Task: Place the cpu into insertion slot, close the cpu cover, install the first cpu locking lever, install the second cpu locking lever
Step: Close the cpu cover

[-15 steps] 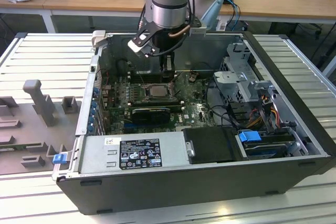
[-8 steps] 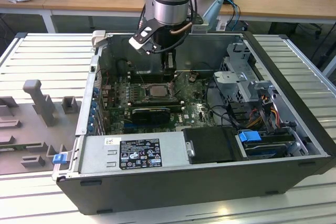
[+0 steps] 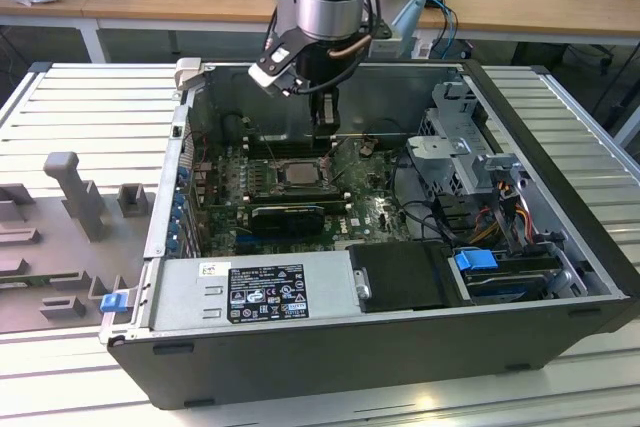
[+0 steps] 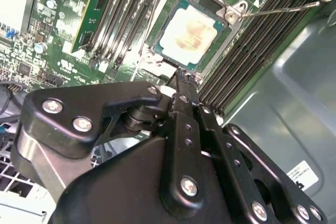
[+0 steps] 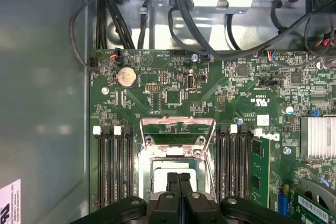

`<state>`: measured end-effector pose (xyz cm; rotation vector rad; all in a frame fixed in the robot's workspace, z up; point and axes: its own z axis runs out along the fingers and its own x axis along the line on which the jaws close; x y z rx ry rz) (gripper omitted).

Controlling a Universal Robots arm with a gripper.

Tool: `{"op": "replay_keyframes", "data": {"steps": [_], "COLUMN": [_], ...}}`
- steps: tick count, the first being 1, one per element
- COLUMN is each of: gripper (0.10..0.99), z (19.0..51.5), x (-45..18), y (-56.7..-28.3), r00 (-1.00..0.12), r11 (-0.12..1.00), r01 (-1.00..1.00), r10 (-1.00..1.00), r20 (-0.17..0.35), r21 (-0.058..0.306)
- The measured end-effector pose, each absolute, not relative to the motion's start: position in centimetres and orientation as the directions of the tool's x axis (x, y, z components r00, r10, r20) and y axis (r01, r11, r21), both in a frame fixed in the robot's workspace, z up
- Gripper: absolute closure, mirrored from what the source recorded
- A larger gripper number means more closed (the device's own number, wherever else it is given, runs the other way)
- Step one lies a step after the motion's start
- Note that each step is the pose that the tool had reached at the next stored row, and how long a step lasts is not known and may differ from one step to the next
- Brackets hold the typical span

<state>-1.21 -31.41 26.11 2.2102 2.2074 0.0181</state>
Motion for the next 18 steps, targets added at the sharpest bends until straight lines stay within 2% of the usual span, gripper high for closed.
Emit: {"op": "replay_keyframes", "data": {"steps": [9,18], "gripper": [0.98,0.98], "z": [27.6,27.7], "x": [-0.7,0.8], "y": [-31.4,-31.4], "r00": [0.001,0.001], "r11": [-0.001,-0.001], "r01": [1.0,1.0], "r10": [1.0,1.0], "r20": [-0.005,-0.005], "r21": [0.021,0.021]}}
